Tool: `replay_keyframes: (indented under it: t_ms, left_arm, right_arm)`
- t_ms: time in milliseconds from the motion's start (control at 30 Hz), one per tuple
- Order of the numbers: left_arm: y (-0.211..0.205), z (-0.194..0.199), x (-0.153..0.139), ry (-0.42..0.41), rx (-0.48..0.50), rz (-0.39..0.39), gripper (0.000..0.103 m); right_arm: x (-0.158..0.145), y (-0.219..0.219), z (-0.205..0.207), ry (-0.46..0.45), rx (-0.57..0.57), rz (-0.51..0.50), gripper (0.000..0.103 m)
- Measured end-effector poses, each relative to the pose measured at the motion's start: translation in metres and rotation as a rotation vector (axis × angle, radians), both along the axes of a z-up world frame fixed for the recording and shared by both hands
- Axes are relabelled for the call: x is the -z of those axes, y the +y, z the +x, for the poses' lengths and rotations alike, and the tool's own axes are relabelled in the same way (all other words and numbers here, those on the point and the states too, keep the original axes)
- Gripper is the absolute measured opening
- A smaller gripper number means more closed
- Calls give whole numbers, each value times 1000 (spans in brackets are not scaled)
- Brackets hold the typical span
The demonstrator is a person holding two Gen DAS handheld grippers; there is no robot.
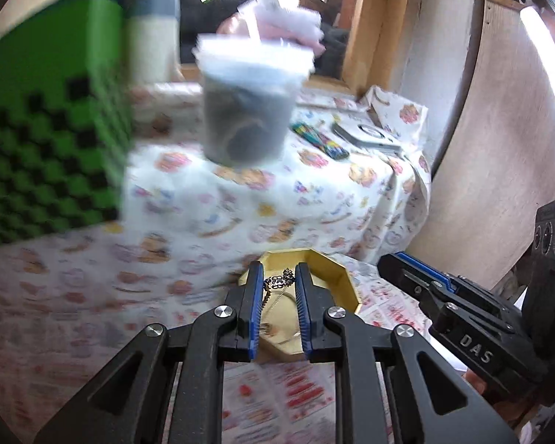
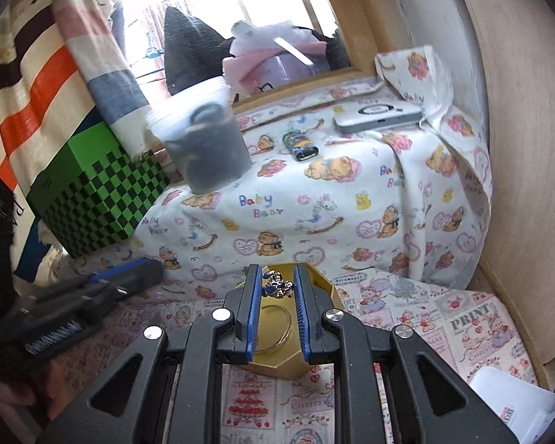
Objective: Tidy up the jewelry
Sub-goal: 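Lower the chain into the gold box and open both tools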
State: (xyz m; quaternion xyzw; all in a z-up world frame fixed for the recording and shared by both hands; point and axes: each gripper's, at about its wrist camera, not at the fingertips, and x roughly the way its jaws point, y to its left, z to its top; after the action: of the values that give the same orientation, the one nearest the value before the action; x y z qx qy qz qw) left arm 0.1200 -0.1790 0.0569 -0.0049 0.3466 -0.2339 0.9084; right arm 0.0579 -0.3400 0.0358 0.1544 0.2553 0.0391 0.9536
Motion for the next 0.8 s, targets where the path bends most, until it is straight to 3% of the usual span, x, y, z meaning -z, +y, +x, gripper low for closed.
replay_keyframes:
  t_ms: [133, 333, 533, 667, 800]
  left_arm:
    - [-6, 11, 12, 14, -3, -24, 16]
    - [-5, 15, 7, 21, 3, -72, 16]
    - [-5, 6, -11, -45, -14, -21, 16]
    - [-8, 9, 4, -14, -9, 9, 16]
    - [-7, 16, 27, 43, -23, -20, 16]
  right_arm:
    - [12, -5, 10, 38, 9, 21, 19]
    - [21, -12, 16, 68, 5, 66, 19]
    - [26, -8, 20, 86, -3, 46, 19]
    - [31, -5, 25, 112, -18, 47, 19]
    - [35, -4, 27, 122, -6, 44, 19]
